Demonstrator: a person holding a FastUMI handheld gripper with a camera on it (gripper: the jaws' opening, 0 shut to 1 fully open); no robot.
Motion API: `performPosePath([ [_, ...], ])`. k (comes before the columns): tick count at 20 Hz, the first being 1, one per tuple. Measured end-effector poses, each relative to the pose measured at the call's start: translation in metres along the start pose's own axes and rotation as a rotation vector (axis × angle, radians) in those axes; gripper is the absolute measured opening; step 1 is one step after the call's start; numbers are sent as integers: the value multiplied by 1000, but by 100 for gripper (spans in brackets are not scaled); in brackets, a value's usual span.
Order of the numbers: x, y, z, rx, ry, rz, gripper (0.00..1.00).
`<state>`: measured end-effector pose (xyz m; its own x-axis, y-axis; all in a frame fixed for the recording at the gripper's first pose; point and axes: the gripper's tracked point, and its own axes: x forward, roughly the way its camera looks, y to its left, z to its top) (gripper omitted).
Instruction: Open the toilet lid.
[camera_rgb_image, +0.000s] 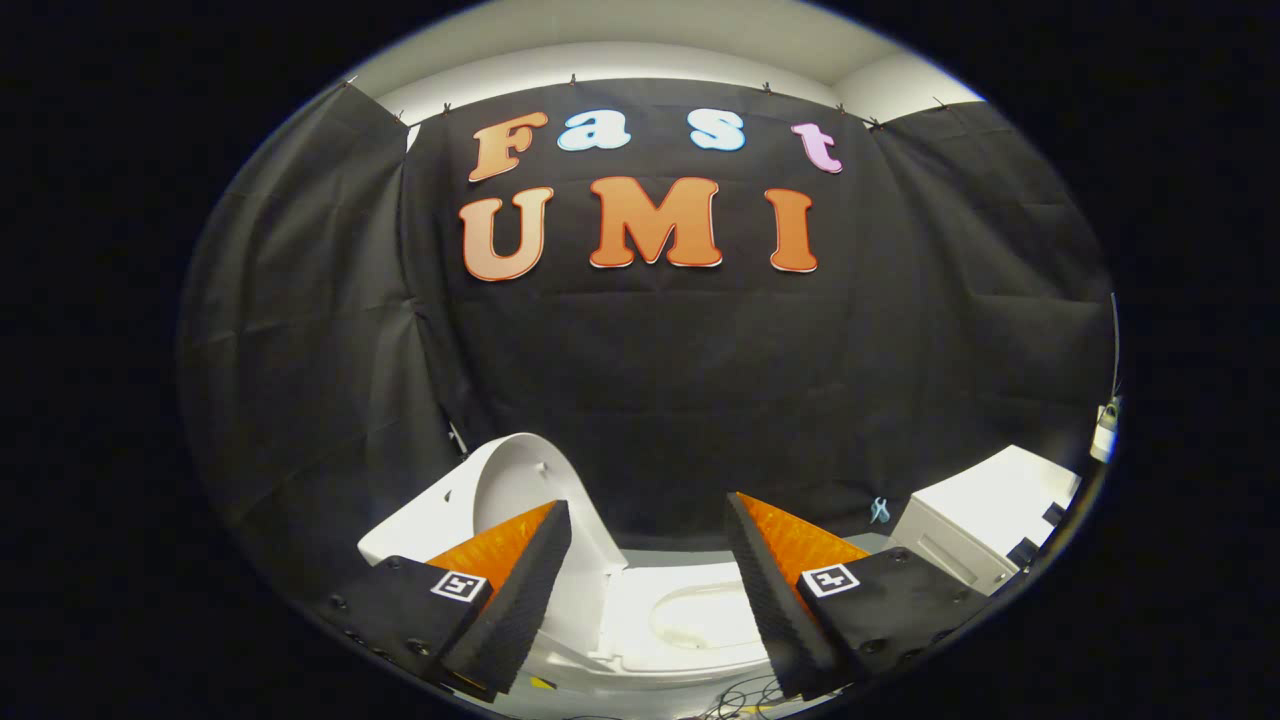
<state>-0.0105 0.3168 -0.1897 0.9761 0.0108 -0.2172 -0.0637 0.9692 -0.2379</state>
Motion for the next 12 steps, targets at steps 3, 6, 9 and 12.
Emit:
performPosePath([
  [3,-3,-25,9,4,-12,-15,99],
  [6,-4,-50,19,29,-22,-23,99],
  [9,-8,-81,25,28,-30,-41,99],
  [12,-10,-112,31,28,-36,-66,99],
])
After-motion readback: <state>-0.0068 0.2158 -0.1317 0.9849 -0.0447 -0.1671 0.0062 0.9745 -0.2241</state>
